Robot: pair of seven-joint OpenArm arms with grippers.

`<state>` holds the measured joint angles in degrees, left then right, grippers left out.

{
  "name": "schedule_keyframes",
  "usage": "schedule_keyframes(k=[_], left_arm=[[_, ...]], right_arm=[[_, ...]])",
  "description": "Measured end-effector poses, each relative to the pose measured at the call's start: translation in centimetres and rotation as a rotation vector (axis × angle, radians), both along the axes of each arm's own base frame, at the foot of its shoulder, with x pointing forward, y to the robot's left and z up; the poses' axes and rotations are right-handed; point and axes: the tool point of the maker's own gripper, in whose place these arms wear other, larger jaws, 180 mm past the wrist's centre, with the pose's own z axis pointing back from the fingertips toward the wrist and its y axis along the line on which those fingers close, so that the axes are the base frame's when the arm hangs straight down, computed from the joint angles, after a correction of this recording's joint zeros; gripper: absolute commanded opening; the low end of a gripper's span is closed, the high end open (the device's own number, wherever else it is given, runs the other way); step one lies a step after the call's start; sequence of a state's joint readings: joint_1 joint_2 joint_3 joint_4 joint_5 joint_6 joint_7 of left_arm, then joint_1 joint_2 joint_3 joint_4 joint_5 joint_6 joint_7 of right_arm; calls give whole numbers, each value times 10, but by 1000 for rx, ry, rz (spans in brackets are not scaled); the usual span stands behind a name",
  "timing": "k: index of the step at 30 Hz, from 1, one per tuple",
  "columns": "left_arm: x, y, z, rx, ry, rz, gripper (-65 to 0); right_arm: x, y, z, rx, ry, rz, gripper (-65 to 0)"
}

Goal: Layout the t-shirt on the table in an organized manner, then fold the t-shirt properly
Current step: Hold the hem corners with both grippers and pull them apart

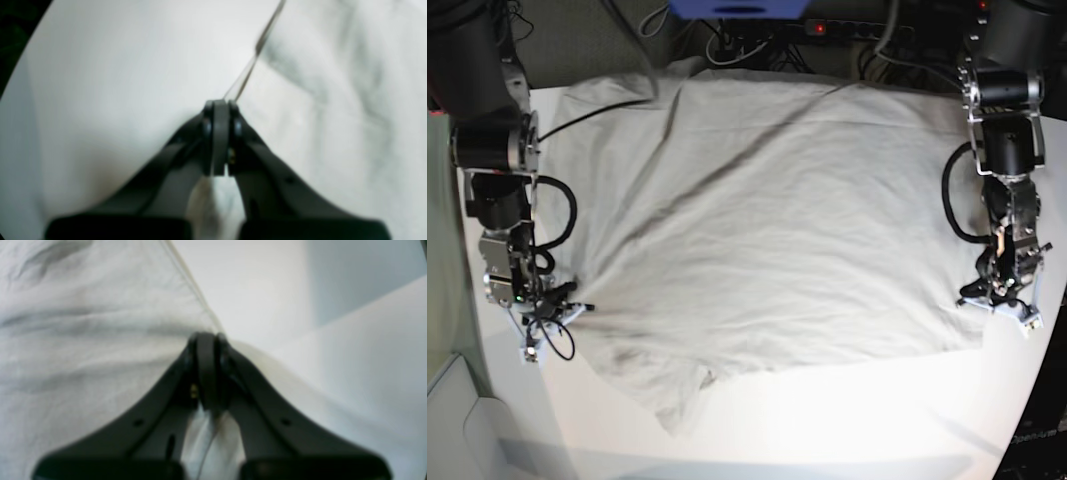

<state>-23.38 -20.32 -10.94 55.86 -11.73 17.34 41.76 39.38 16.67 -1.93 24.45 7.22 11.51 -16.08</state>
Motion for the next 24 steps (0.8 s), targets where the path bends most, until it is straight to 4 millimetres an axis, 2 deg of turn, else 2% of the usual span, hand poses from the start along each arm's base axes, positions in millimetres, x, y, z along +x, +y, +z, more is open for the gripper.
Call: schedule_keyframes(k=[4, 6, 13, 17, 21, 24], left_arm=[[10, -8, 20, -2, -47, -22, -650], [11, -10, 22, -5, -44, -26, -650], [-1, -12, 8, -13, -6, -28, -650], [-6, -28, -7, -43, 17, -38, -650], [-1, -39, -8, -49, 7, -52, -650], [-1, -50, -16, -69, 8, -57, -650]], right_arm=[[2, -12, 4, -33, 4, -81, -613], [6, -16, 9, -35, 4, -86, -613], [20, -13, 28, -23, 20, -73, -617], [19, -9, 34, -30, 34, -57, -617], [23, -4, 51, -48, -7, -33, -617], [19, 4, 57, -53, -14, -13, -617]])
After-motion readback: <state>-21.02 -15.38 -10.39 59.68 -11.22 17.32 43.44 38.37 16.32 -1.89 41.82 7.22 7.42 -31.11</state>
